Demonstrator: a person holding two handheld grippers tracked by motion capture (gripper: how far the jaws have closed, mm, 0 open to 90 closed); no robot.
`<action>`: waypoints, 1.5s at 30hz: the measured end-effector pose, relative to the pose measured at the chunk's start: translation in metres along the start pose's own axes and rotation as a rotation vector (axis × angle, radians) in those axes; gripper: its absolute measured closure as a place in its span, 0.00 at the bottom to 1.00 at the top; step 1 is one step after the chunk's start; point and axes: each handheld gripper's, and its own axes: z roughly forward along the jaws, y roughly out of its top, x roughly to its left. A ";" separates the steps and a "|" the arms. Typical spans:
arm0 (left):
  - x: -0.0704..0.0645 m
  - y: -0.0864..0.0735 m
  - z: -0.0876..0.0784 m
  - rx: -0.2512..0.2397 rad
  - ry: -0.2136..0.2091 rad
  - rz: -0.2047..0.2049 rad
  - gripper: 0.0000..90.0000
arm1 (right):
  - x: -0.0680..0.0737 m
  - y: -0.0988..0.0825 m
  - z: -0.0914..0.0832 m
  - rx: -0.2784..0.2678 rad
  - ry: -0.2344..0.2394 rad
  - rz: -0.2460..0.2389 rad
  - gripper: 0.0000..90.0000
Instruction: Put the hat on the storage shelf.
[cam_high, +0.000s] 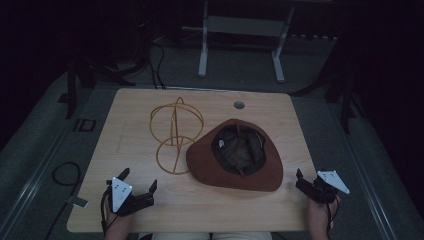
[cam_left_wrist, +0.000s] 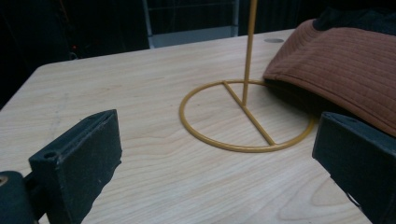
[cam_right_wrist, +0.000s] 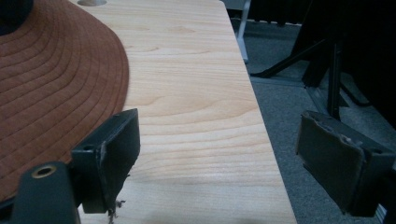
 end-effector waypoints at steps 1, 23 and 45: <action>-0.001 0.000 0.000 -0.001 -0.003 0.002 0.02 | 0.000 0.000 0.000 0.002 0.004 -0.001 0.15; -0.005 0.001 0.001 0.015 -0.006 0.015 0.02 | 0.026 0.062 -0.018 0.097 0.202 -0.030 0.15; -0.009 0.001 0.001 0.023 -0.054 0.034 0.02 | 0.080 0.110 0.027 0.138 0.348 -0.096 0.15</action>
